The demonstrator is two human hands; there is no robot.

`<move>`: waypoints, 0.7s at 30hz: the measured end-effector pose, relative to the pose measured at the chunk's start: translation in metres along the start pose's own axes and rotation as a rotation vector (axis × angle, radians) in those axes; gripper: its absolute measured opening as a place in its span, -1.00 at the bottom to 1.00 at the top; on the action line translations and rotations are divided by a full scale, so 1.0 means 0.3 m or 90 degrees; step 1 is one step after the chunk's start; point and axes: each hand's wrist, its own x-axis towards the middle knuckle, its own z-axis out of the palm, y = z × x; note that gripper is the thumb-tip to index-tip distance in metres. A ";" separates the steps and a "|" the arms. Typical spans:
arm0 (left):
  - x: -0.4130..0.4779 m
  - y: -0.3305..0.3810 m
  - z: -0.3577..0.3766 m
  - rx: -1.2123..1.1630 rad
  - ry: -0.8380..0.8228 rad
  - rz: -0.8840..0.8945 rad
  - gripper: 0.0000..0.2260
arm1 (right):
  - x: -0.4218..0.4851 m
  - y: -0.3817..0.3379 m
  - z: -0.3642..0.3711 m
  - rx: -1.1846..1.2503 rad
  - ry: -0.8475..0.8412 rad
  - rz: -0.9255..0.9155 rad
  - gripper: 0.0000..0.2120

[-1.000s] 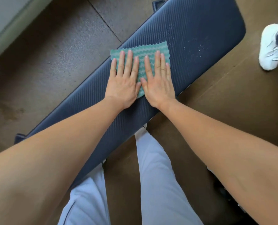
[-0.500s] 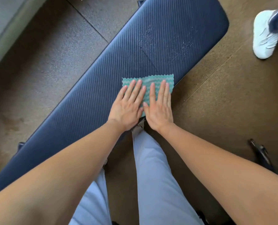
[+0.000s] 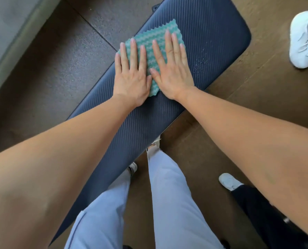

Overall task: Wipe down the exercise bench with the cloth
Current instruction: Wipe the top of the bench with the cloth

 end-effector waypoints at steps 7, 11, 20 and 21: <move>-0.227 0.156 0.112 -0.010 -0.049 0.115 -0.30 | -0.378 -0.006 0.094 0.043 -0.098 0.110 -0.28; -0.280 0.191 0.125 -0.025 -0.084 0.132 -0.29 | -0.450 -0.013 0.097 0.111 -0.114 0.147 -0.26; 0.025 0.051 -0.029 0.001 -0.019 0.133 -0.38 | -0.124 0.075 0.032 0.125 -0.082 0.200 0.04; 0.065 0.047 -0.062 -0.010 -0.004 0.061 -0.38 | -0.051 0.110 0.006 0.124 -0.068 0.219 0.09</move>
